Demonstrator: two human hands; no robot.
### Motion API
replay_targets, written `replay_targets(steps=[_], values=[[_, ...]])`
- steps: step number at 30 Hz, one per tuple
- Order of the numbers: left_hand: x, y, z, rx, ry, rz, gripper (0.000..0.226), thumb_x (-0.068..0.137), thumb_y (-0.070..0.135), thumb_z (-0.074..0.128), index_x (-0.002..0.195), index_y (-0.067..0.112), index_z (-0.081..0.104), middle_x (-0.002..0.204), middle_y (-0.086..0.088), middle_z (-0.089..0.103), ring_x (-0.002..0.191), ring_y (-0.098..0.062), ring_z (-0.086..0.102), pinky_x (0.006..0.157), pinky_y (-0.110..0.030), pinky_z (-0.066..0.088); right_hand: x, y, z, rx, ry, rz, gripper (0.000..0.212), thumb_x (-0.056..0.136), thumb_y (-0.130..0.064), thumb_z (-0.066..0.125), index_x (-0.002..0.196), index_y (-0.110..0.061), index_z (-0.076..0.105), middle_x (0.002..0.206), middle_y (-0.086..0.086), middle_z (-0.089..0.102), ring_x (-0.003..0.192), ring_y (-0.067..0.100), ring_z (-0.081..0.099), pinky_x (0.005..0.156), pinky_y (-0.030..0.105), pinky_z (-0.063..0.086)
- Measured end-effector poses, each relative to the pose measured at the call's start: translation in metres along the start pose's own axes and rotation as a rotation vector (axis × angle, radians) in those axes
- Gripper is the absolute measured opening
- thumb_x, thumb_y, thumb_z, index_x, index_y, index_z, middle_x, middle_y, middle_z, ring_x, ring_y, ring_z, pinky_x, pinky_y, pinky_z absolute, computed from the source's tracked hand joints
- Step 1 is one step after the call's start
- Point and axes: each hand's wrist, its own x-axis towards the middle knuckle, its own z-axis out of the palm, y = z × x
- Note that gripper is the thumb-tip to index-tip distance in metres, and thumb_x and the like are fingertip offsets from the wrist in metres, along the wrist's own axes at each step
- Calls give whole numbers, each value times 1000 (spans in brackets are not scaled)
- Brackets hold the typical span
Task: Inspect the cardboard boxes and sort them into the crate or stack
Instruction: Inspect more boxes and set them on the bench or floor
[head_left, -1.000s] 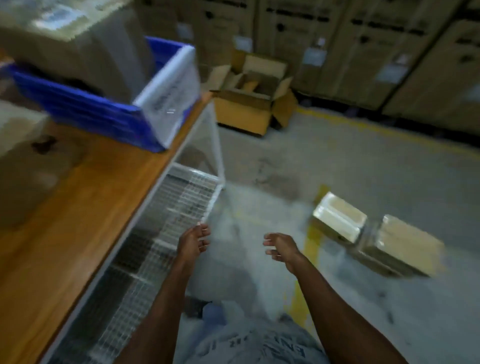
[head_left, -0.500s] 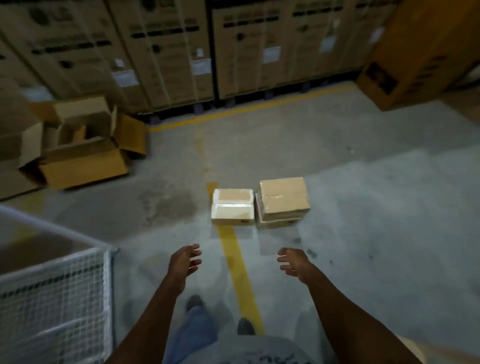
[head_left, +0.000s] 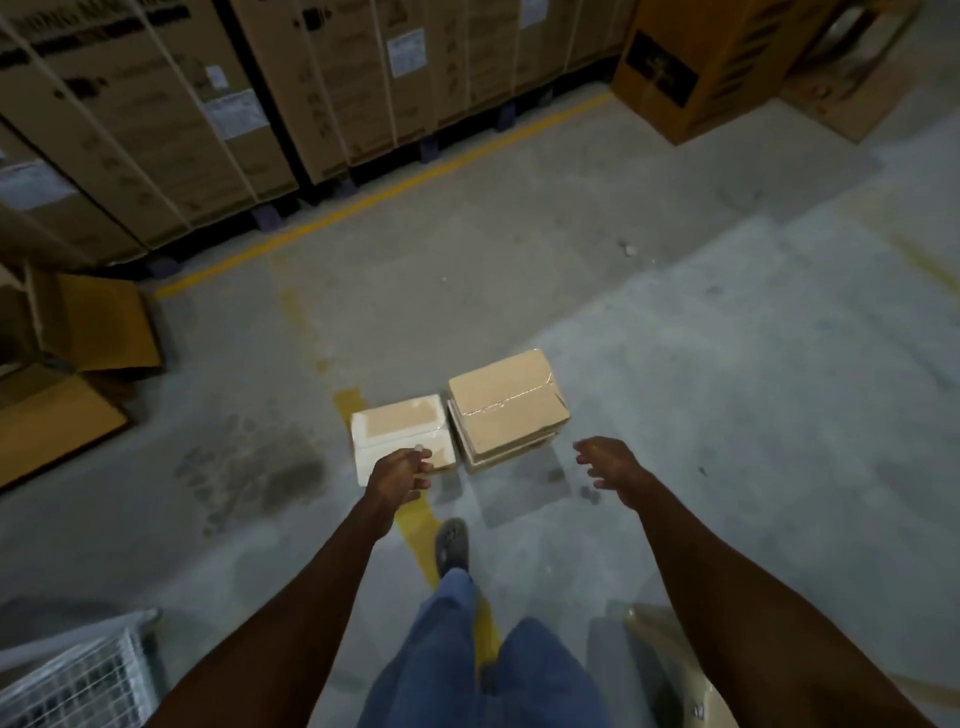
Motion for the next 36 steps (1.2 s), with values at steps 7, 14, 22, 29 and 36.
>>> replay_targets(steps=[7, 14, 22, 29, 36], values=[[99, 41, 33, 91, 3, -80, 21, 106, 29, 54, 104, 14, 69, 92, -5, 67, 73, -21, 59, 67, -28, 45, 104, -52, -15, -353, -55, -59, 37, 106, -25, 55, 136, -5, 64, 143, 15, 61, 127, 31, 57, 112, 42, 43], [213, 21, 78, 129, 37, -209, 21, 104, 28, 58, 108, 12, 71, 96, -6, 69, 83, -25, 60, 73, -31, 46, 258, -47, -14, -485, -120, -38, 39, 103, -36, 62, 134, -12, 66, 144, 8, 61, 130, 27, 57, 110, 36, 43], [372, -37, 123, 156, 90, -210, 22, 104, 23, 57, 122, 13, 64, 105, -8, 64, 79, -19, 58, 69, -29, 46, 446, -11, 14, -440, -122, -6, 53, 100, -36, 67, 147, -13, 56, 148, 12, 58, 129, 31, 59, 102, 38, 50], [477, -95, 145, 127, 119, -176, 68, 102, 57, 50, 156, 18, 35, 140, 0, 53, 121, -24, 55, 88, -31, 42, 554, 22, 47, -253, -111, -22, 74, 89, -57, 73, 151, -26, 46, 148, 7, 57, 127, 30, 61, 98, 48, 57], [521, -148, 152, -48, 36, -136, 45, 94, 59, 63, 130, 35, 53, 108, 18, 70, 87, 13, 69, 66, -11, 56, 589, 37, 60, -97, -219, -67, 46, 97, -55, 65, 135, -31, 60, 125, 0, 72, 111, 25, 69, 91, 42, 55]])
